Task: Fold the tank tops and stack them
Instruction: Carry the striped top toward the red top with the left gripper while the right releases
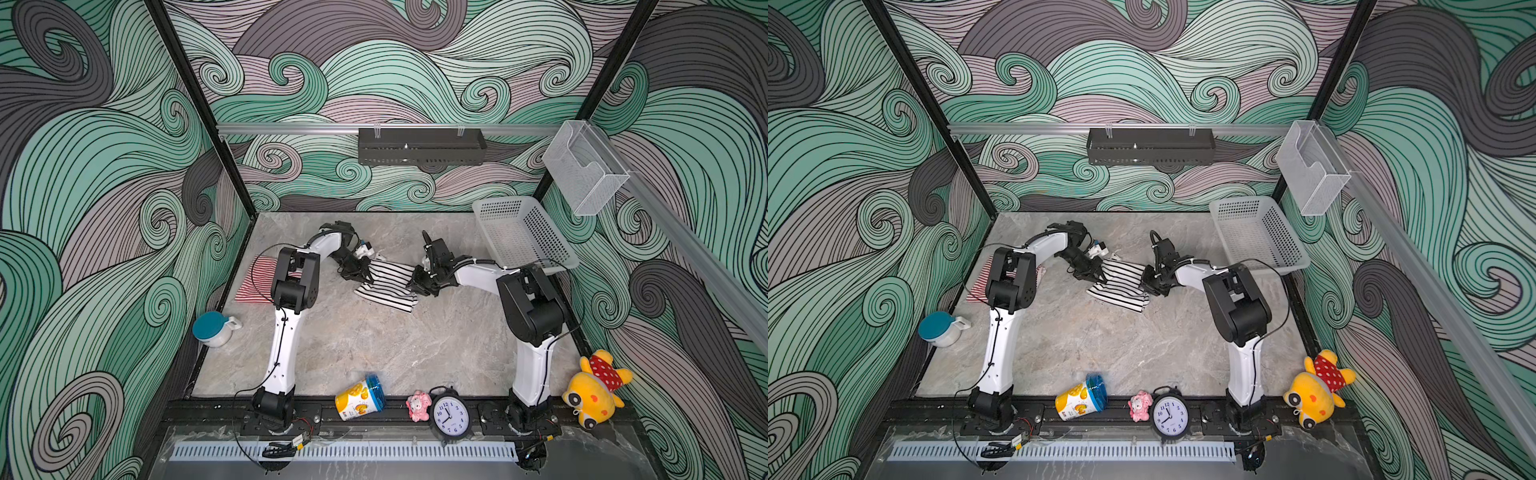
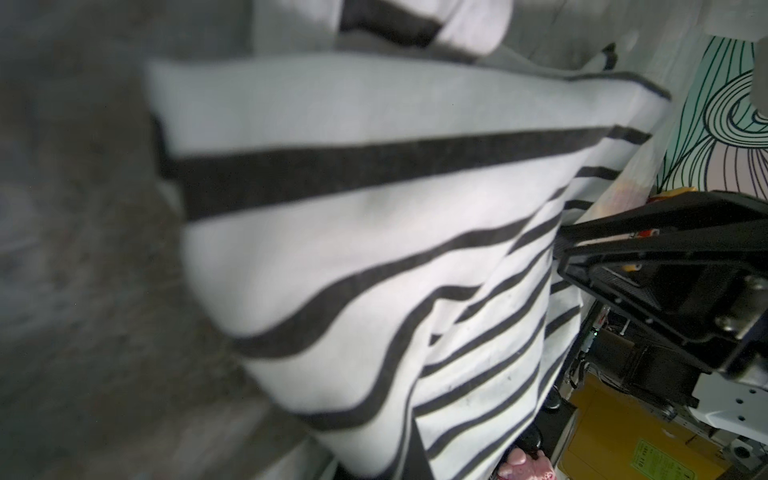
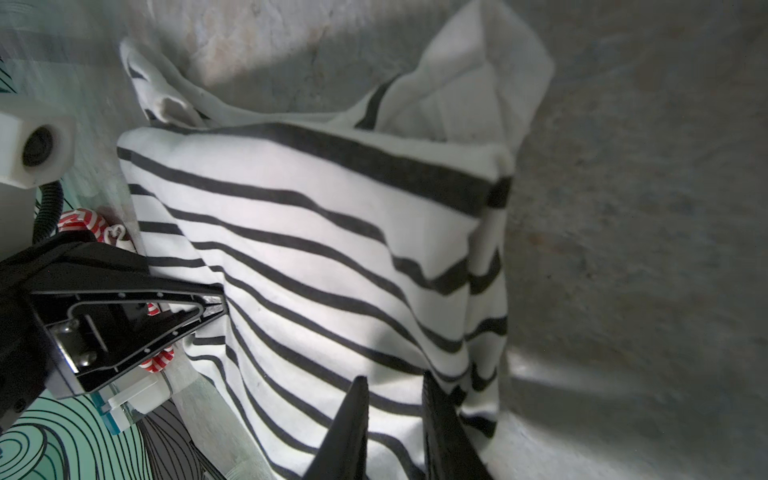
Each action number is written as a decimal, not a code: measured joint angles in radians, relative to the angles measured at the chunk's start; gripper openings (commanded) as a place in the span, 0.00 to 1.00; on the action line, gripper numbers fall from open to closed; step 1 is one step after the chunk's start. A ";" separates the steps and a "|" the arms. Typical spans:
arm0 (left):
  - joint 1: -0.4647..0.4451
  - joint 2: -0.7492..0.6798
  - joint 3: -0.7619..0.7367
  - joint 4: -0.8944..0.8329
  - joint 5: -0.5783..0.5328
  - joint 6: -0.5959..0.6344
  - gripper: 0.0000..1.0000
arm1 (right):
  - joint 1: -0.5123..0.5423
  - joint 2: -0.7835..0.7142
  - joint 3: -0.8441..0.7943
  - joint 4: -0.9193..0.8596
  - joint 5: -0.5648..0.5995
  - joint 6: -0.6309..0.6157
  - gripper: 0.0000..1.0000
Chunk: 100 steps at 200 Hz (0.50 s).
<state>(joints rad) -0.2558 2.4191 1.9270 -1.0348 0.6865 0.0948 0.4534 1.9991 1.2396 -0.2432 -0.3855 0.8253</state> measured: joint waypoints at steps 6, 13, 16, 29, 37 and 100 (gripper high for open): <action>0.000 0.000 0.000 0.000 0.001 0.000 0.00 | -0.002 -0.005 -0.008 0.012 -0.005 0.000 0.36; 0.000 0.000 0.000 0.000 0.003 0.001 0.00 | -0.002 -0.012 -0.016 0.023 -0.007 0.001 0.40; 0.000 0.000 0.000 0.000 0.003 0.002 0.00 | -0.003 -0.018 -0.019 0.026 -0.008 0.002 0.41; 0.001 0.000 -0.002 -0.001 0.007 0.005 0.00 | -0.004 -0.042 -0.042 0.036 -0.007 0.002 0.47; 0.005 0.000 -0.003 -0.001 0.008 0.008 0.00 | -0.007 -0.064 -0.060 0.037 -0.005 0.001 0.48; 0.076 -0.026 -0.020 -0.032 0.013 0.047 0.00 | -0.051 -0.224 -0.100 0.014 0.010 -0.007 0.49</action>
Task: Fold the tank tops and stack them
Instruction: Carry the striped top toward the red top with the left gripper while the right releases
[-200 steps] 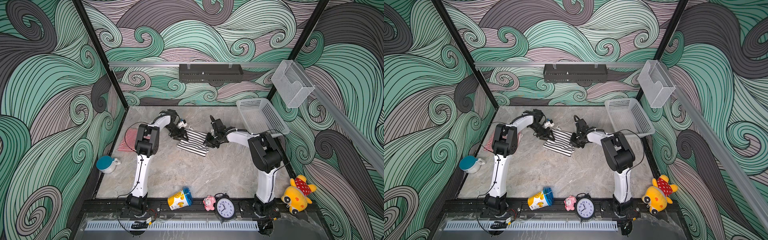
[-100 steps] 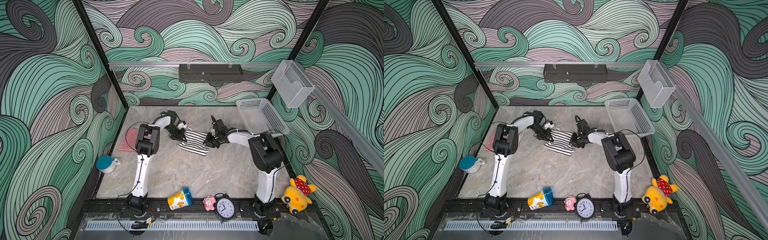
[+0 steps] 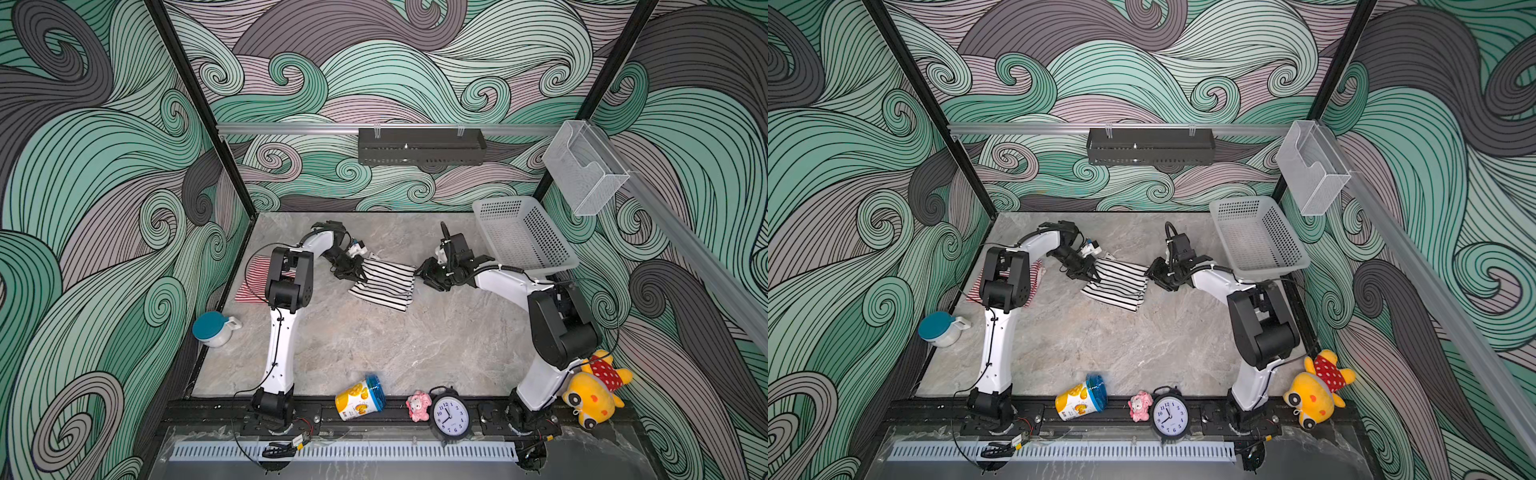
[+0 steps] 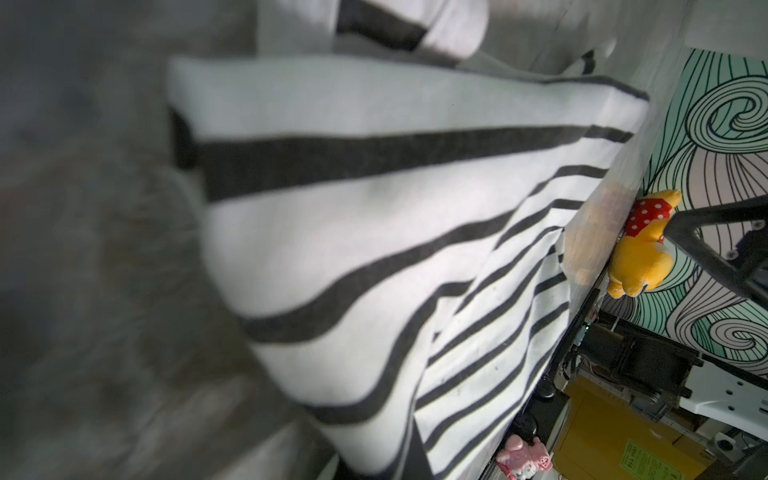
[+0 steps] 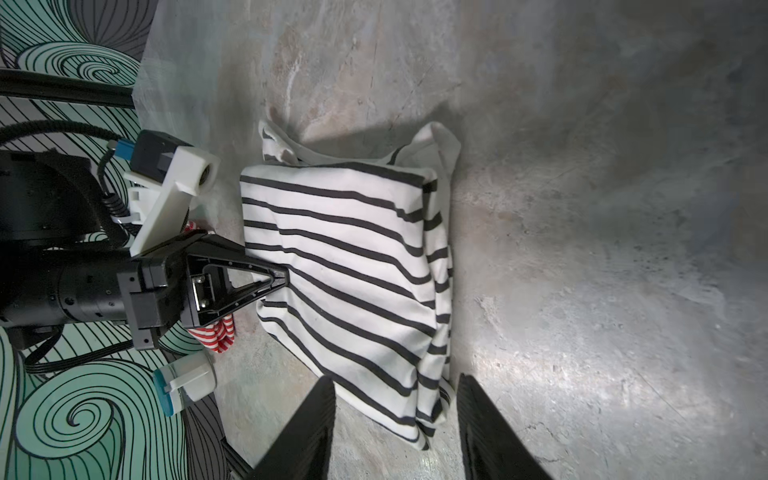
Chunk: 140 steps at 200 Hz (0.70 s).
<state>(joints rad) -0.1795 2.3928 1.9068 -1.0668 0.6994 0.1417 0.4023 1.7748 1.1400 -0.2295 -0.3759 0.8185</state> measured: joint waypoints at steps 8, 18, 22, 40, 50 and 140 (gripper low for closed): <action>0.015 -0.006 0.000 -0.008 -0.002 0.008 0.00 | -0.002 0.004 -0.002 0.001 0.000 0.000 0.49; 0.034 -0.015 0.000 -0.019 -0.006 0.017 0.00 | -0.002 0.011 -0.011 0.005 0.000 0.002 0.49; 0.042 -0.021 0.000 -0.024 -0.009 0.022 0.00 | -0.002 0.014 -0.016 0.008 -0.001 0.003 0.49; 0.073 -0.043 0.000 -0.045 -0.025 0.040 0.00 | -0.002 0.033 -0.043 0.021 -0.005 0.012 0.49; 0.091 -0.057 0.000 -0.058 -0.037 0.054 0.00 | -0.002 0.050 -0.053 0.032 -0.008 0.018 0.49; 0.228 -0.161 -0.011 -0.189 -0.145 0.195 0.00 | 0.038 0.158 -0.003 0.077 -0.033 0.037 0.49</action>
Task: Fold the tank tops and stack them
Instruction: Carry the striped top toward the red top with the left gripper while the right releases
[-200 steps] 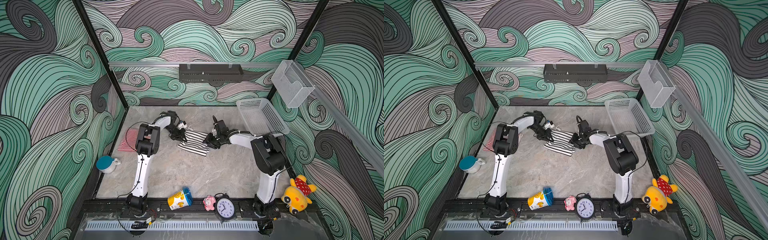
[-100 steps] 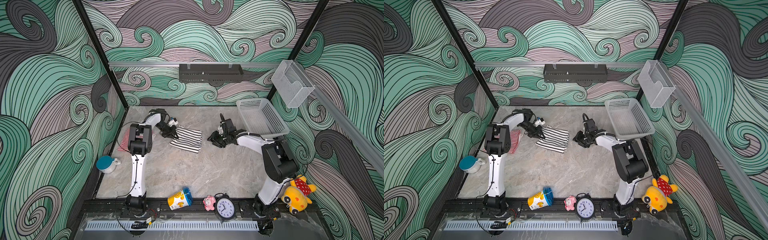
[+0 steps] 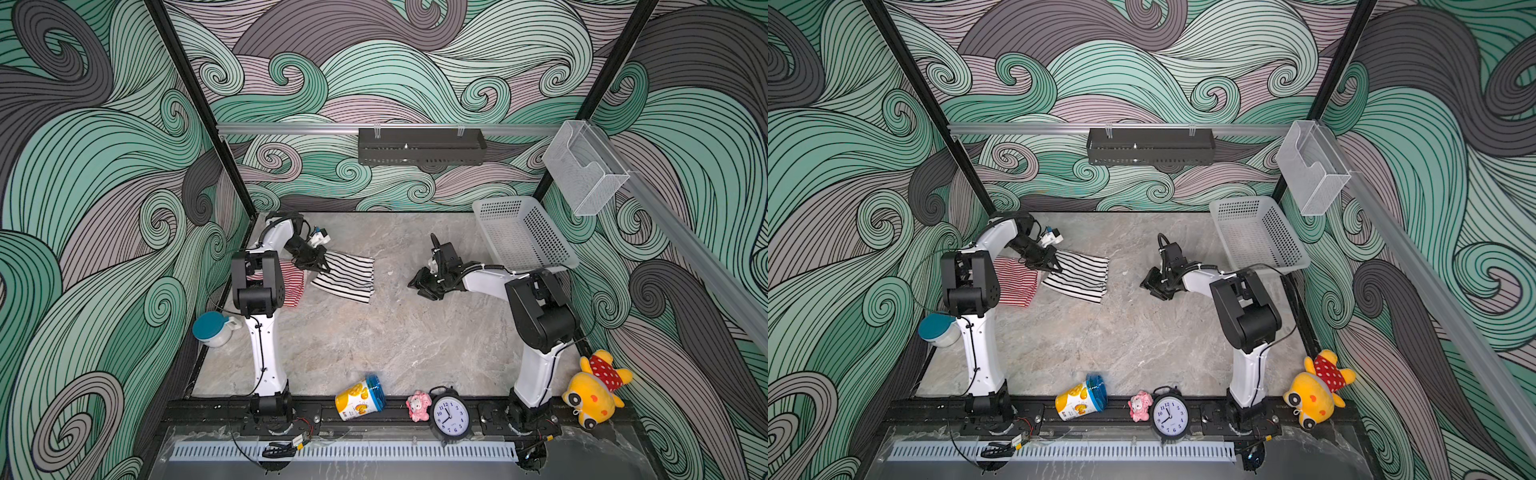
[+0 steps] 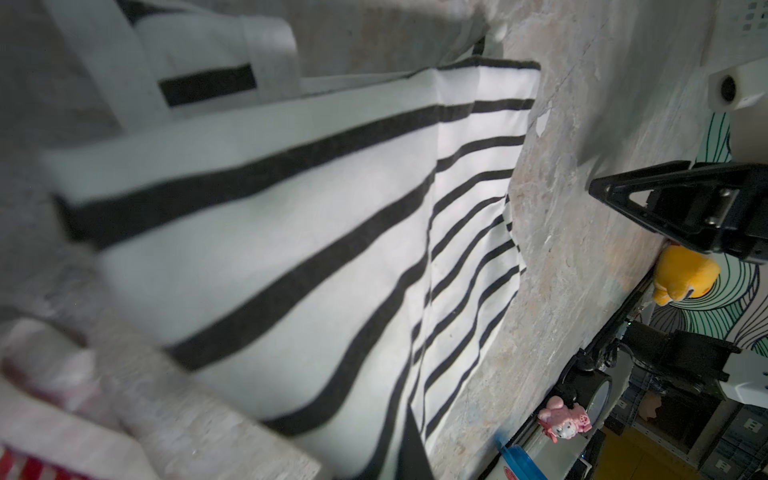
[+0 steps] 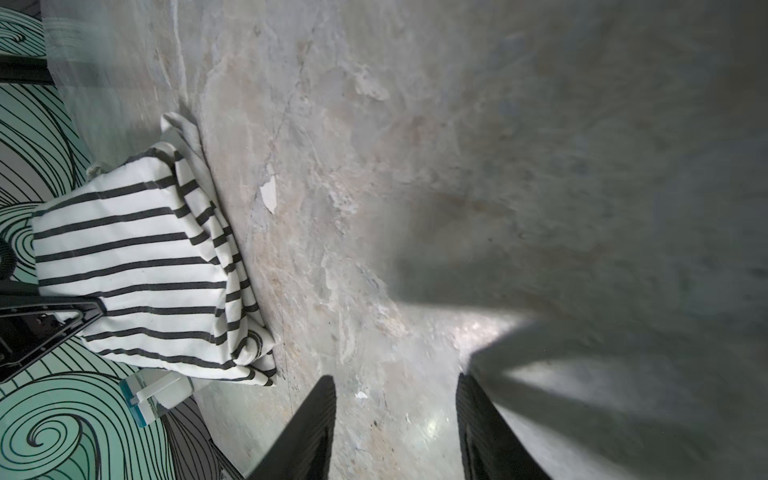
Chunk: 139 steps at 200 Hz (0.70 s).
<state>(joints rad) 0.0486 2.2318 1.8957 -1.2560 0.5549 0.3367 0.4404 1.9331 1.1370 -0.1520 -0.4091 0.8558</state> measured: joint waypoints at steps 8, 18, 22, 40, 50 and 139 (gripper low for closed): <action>0.007 -0.010 0.000 -0.010 -0.013 0.011 0.00 | 0.008 0.010 0.007 0.003 -0.005 0.002 0.49; 0.012 -0.023 0.000 -0.020 -0.027 0.023 0.00 | 0.018 0.017 0.018 0.005 -0.008 0.005 0.49; 0.014 -0.028 0.000 -0.024 -0.032 0.026 0.00 | 0.021 0.020 0.021 0.006 -0.010 0.007 0.49; 0.024 -0.059 0.000 -0.042 -0.070 0.051 0.00 | 0.035 0.034 0.037 0.011 -0.012 0.013 0.49; 0.028 -0.075 0.000 -0.054 -0.093 0.067 0.00 | 0.041 0.043 0.044 0.013 -0.015 0.014 0.49; 0.155 -0.174 0.015 -0.154 -0.231 0.194 0.00 | 0.055 0.065 0.077 0.014 -0.018 0.017 0.49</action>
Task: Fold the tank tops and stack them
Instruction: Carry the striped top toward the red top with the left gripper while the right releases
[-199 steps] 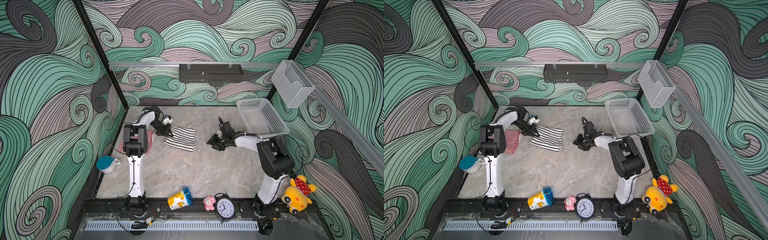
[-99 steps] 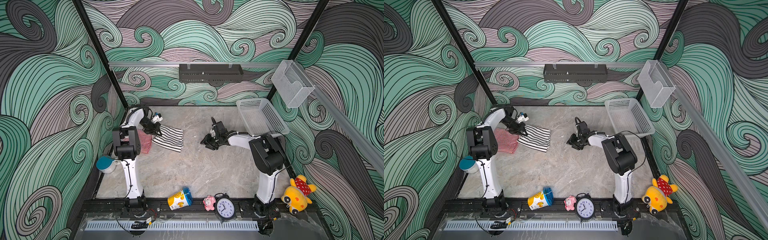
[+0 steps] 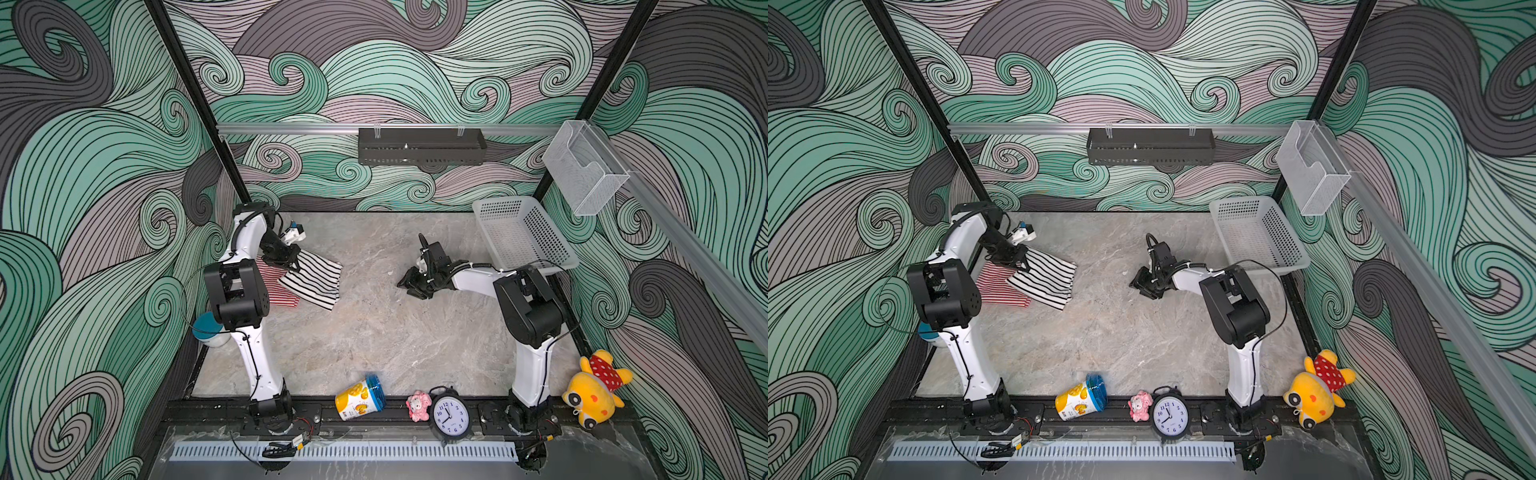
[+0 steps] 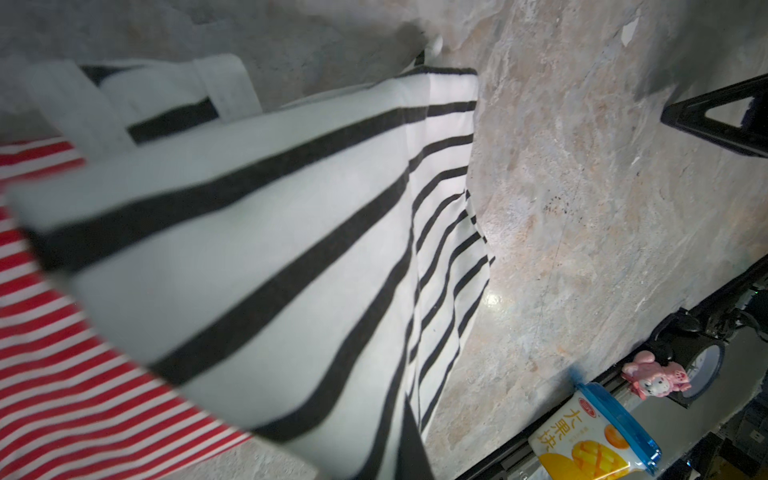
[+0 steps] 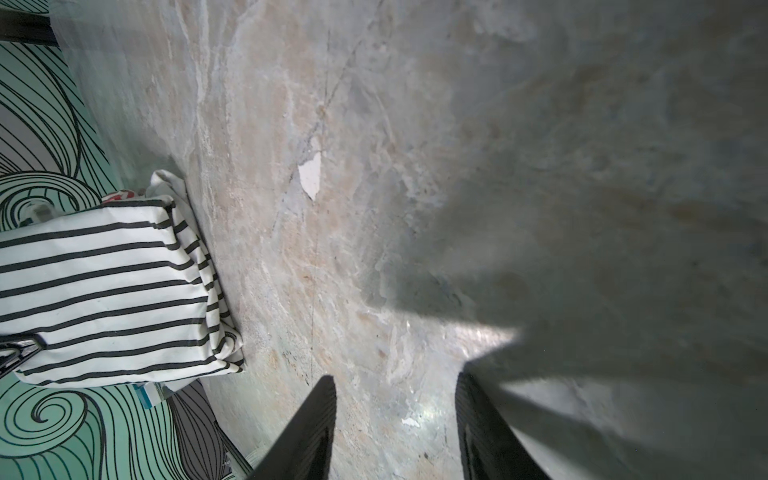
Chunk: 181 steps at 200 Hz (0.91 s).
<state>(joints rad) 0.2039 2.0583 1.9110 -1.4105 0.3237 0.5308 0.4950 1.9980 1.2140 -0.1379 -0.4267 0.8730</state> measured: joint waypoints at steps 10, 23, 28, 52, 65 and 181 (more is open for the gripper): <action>0.014 -0.012 0.004 -0.008 -0.006 0.010 0.00 | 0.002 0.005 0.005 0.000 0.000 0.000 0.49; 0.031 -0.028 0.005 -0.012 -0.014 0.024 0.00 | 0.006 0.012 0.014 0.000 -0.002 0.002 0.48; 0.035 -0.034 0.005 -0.014 -0.020 0.028 0.00 | 0.008 0.015 0.018 0.000 -0.001 0.002 0.48; 0.045 -0.047 0.017 -0.026 -0.031 0.048 0.00 | 0.012 0.016 0.020 0.000 -0.001 0.002 0.48; 0.049 -0.051 0.021 -0.032 -0.034 0.061 0.00 | 0.014 0.017 0.020 0.000 -0.001 0.003 0.48; 0.074 -0.069 0.141 -0.085 -0.082 0.103 0.00 | 0.018 0.028 0.033 0.003 -0.002 0.004 0.48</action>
<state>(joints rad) 0.2775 1.9888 2.0521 -1.4956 0.2413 0.6334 0.5125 2.0262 1.2469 -0.1345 -0.4290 0.8772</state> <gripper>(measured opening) 0.051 0.479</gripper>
